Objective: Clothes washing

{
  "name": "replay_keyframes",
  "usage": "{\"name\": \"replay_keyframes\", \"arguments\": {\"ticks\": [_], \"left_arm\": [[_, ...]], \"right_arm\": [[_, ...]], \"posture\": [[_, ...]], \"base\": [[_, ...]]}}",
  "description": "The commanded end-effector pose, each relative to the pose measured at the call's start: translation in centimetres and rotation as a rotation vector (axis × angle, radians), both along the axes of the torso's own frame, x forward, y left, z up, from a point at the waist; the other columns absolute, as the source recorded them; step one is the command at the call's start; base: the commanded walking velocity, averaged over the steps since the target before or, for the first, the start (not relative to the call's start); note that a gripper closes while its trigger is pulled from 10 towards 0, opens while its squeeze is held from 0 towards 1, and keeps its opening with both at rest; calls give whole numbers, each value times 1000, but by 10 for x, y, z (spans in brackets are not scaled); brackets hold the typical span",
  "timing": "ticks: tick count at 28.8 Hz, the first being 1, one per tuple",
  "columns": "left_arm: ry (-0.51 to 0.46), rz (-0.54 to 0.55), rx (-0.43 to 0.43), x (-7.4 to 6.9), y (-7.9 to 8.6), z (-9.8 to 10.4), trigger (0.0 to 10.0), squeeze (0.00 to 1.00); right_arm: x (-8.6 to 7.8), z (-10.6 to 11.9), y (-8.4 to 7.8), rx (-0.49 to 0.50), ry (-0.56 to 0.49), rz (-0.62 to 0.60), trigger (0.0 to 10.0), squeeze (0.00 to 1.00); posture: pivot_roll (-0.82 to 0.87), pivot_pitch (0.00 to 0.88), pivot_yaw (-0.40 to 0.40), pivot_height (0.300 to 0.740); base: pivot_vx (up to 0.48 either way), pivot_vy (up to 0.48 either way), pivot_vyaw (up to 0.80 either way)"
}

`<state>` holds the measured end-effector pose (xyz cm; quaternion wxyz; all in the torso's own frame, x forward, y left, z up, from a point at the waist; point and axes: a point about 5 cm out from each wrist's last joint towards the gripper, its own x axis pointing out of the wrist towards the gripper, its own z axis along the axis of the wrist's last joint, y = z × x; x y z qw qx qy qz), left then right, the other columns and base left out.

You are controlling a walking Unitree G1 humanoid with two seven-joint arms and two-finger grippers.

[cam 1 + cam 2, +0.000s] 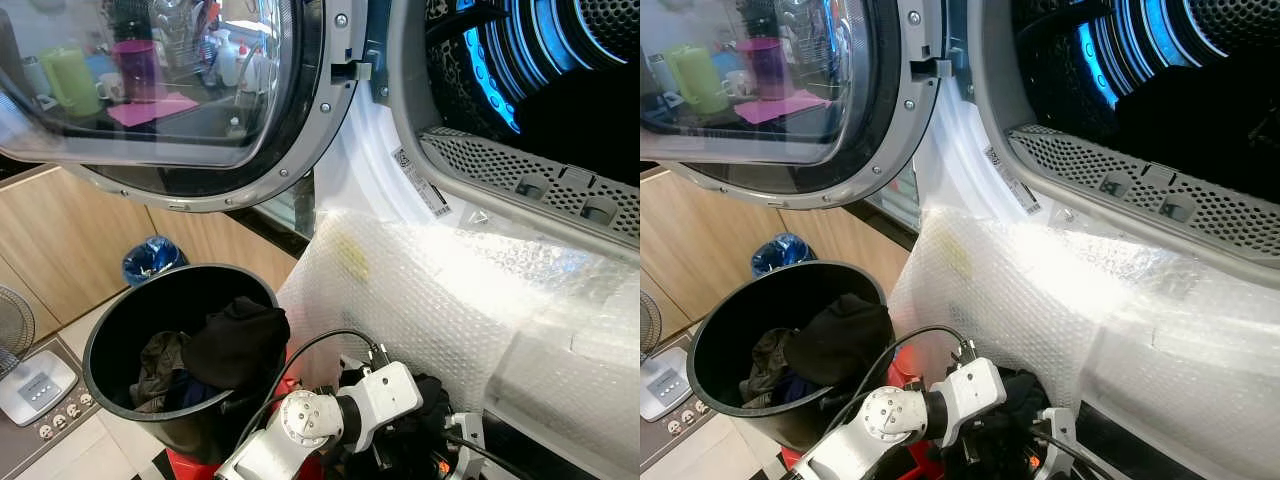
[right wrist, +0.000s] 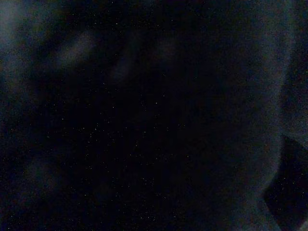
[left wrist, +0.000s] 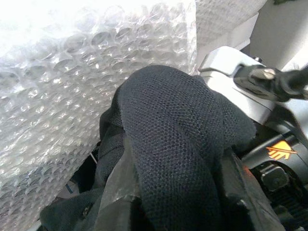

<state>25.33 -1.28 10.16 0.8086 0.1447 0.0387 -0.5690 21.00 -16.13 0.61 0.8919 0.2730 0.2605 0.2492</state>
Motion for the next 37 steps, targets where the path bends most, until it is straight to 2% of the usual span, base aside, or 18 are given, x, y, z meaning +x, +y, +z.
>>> {"name": "replay_keyframes", "arguments": {"ticks": [1,3,6,8,13,14,15,16,20,24,29,37], "left_arm": [[-22,-23,-27,-3,-5,7,0,0],[-17,-22,-26,-3,-5,7,0,0],[-9,-20,-28,-2,-5,6,0,0],[-7,-21,-26,-3,-5,6,0,0],[-2,-24,-25,-3,-5,6,0,0],[7,-24,-29,-3,-4,7,0,0],[7,-24,-29,-3,-4,7,0,0],[14,-25,-33,-3,-4,8,0,0],[31,-30,-43,-4,-3,9,0,0],[53,-48,-55,-6,-5,10,0,0],[85,-61,-68,-8,-6,12,0,0],[145,-66,-71,-10,-5,11,0,0]], "right_arm": [[3,1,-3,32,-13,-60,10000,0],[6,7,-3,101,-48,-100,10000,0],[3,14,3,170,-92,-63,10000,0],[-3,14,7,183,-110,-18,10000,0],[-8,9,8,163,-107,-2,10000,0],[-11,4,4,165,-85,-31,1098,0],[-11,4,4,165,-85,-31,1098,0],[-14,0,1,164,-76,-48,0,0],[-16,-3,-2,161,-72,-63,0,0],[-11,1,0,191,-112,-80,0,0],[-8,6,8,226,-154,-45,0,0],[-7,11,12,271,-208,-17,0,0]], "posture": [[-91,86,5,740],[-89,86,7,740],[-87,87,14,740],[-85,87,16,740],[-85,88,22,740],[-84,88,25,740],[-84,88,25,740],[-83,89,29,740],[-86,89,36,740],[-86,87,40,740],[-83,86,44,740],[-79,85,47,740]], "base": [[0,0,0],[0,0,0],[0,0,0],[0,0,0],[0,0,0],[0,0,0],[0,0,0],[0,0,0],[0,0,0],[0,0,0],[0,0,0],[0,0,0]]}}
